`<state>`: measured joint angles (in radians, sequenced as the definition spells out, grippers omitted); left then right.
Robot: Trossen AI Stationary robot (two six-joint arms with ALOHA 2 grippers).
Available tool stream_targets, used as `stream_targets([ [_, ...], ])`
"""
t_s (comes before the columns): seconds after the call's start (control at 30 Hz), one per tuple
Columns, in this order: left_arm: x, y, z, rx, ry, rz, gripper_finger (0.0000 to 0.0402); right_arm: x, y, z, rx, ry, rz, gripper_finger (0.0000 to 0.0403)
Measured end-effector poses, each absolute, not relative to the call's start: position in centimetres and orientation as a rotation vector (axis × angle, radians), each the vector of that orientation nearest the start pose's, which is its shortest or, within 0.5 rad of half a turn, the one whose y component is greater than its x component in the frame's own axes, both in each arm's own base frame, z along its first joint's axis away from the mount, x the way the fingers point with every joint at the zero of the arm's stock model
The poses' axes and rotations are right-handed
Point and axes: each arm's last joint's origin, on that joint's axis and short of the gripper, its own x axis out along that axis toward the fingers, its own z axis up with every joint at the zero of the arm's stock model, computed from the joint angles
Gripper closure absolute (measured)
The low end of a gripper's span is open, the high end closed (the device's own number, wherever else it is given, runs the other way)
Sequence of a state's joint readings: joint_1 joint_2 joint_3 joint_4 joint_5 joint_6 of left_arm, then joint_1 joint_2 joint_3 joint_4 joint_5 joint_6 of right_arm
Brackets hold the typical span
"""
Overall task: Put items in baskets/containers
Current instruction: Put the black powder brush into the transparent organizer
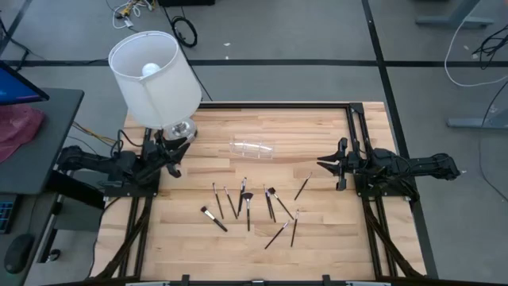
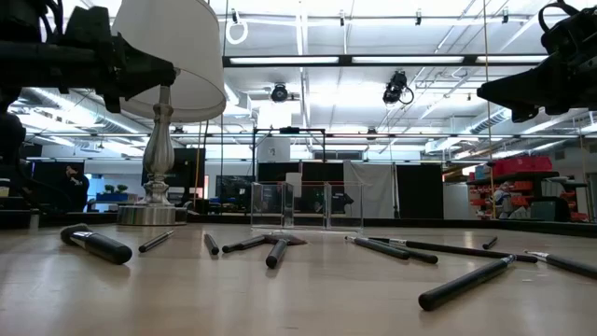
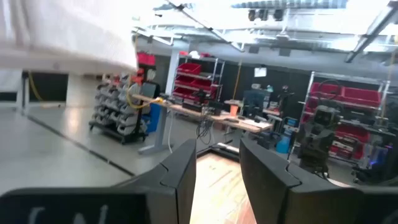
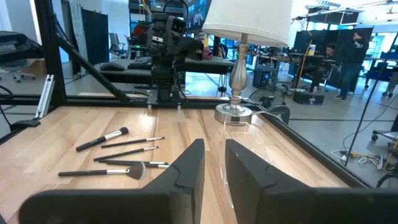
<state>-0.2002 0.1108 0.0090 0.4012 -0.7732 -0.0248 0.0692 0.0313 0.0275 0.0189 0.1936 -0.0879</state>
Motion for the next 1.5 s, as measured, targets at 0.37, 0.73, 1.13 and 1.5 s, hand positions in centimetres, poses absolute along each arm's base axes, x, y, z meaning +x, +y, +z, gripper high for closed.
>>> stream_targets([
  [0.37, 10.8, 0.2, 20.3, -0.185, -0.333, 0.447, 0.0275, 9.8, 0.1, 17.2, -0.086, -0.01, -0.125, 0.0334],
  [0.73, 13.0, 0.7, 21.2, -0.142, -0.227, 0.51, 0.0275, 9.8, 0.1, 17.2, -0.086, -0.01, -0.125, 0.0334],
  [1.13, 14.2, 1.4, 20.6, -0.112, -0.144, 0.58, 0.0275, 9.8, 0.1, 17.2, -0.086, -0.009, -0.125, 0.0334],
  [1.5, 14.5, 2.2, 20.9, -0.143, -0.156, 0.55, 0.0275, 9.8, 0.1, 17.2, -0.086, -0.009, -0.125, 0.0334],
])
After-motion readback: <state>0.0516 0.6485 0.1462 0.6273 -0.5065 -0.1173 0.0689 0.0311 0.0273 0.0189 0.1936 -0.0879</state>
